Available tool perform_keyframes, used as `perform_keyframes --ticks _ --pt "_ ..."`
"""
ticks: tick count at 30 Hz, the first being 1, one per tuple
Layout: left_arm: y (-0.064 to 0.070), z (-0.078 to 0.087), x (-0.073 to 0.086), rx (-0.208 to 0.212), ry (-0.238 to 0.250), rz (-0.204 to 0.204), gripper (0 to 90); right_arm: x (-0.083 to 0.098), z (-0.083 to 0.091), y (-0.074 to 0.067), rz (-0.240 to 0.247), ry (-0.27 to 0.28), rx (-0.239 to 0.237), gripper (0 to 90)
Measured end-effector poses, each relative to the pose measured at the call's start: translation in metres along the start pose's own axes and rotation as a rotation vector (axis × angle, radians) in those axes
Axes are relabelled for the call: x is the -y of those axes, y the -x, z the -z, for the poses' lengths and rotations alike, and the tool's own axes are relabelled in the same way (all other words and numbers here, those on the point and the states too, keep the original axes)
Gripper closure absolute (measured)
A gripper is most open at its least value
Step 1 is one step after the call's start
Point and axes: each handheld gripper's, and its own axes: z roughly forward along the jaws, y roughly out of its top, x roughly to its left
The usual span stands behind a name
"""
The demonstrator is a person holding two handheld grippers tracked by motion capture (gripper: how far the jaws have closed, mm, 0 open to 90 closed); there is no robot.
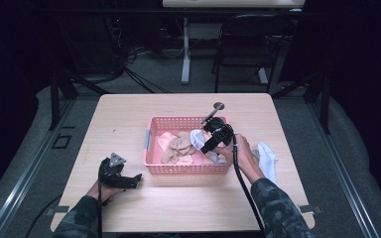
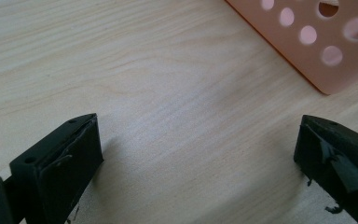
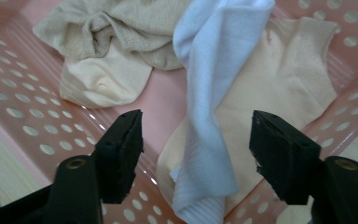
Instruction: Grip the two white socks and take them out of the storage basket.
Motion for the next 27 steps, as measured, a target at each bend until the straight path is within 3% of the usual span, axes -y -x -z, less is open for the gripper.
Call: perform_keyframes --ticks 5,10,15,18,27 --pt "0.0 0.0 0.0 0.0 0.0 0.0 0.6 0.002 -0.01 -0.001 0.002 -0.046 -0.012 52.1" --pt "0.0 0.0 0.0 0.0 0.0 0.0 0.7 0.004 -0.016 -0.003 0.01 -0.089 0.003 60.4" --pt "0.0 0.0 0.0 0.0 0.0 0.0 0.7 0.006 -0.018 -0.001 0.0 -0.096 0.027 73.5" --pt "0.0 0.0 0.0 0.0 0.0 0.0 0.7 0.008 -0.018 0.001 0.006 -0.105 0.012 83.1" --pt "0.0 0.0 0.0 0.0 0.0 0.0 0.7 0.012 0.006 0.0 0.018 -0.033 0.036 84.5"
